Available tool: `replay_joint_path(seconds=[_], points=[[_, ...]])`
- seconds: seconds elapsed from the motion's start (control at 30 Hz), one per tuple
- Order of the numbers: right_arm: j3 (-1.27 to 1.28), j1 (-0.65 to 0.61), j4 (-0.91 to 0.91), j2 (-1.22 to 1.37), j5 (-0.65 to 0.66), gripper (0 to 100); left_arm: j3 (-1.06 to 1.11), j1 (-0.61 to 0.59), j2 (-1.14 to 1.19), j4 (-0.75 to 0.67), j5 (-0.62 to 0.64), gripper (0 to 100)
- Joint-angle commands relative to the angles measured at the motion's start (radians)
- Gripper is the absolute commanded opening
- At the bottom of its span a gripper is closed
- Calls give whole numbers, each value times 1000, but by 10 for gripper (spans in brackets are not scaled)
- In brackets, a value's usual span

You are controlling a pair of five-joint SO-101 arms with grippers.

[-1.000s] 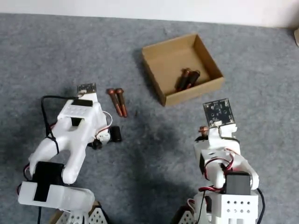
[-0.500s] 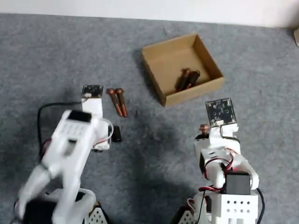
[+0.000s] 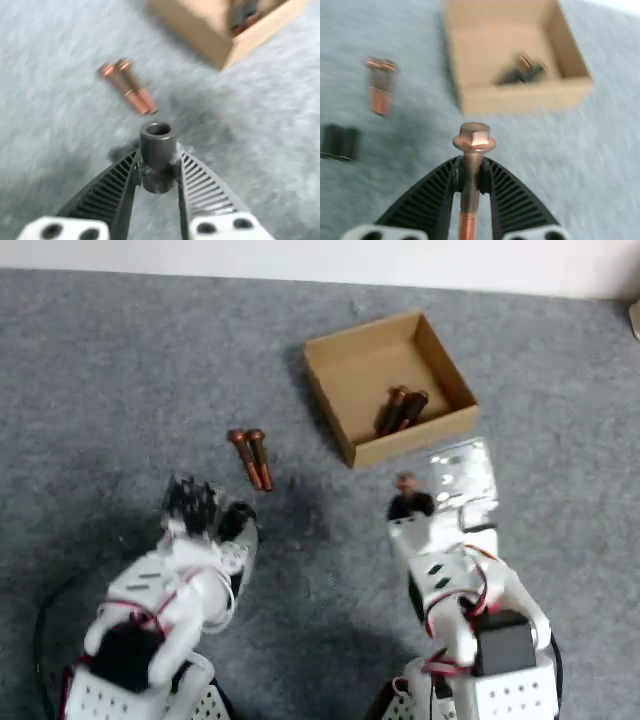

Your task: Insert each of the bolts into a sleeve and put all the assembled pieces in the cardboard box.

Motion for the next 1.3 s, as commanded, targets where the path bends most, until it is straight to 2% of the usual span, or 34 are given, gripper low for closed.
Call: replay_joint_path(seconds=[0.0, 0.07, 0.23, 0.37, 0.47, 0.57, 0.7, 1.27], points=[[-125, -153, -122, -91, -12, 5, 35, 99, -177, -84, -6, 5], [-137, -173, -157, -163, -14, 5, 67, 142, -180, -166, -6, 5], [-125, -174, -219, -364, -147, 5, 148, 291, -157, -368, -6, 5], [-24, -171, -275, -496, -146, 5, 208, 444, -157, -465, -6, 5], [38, -176, -286, -510, -152, 5, 272, 510, -157, -546, -6, 5], [97, -200, -300, -504, -221, 5, 346, 516, -156, -657, -31, 5], [160, -246, -337, -509, -256, 5, 441, 519, -148, -792, -158, 5], [229, -246, -337, -509, -238, 5, 440, 470, -150, -804, -153, 5]])
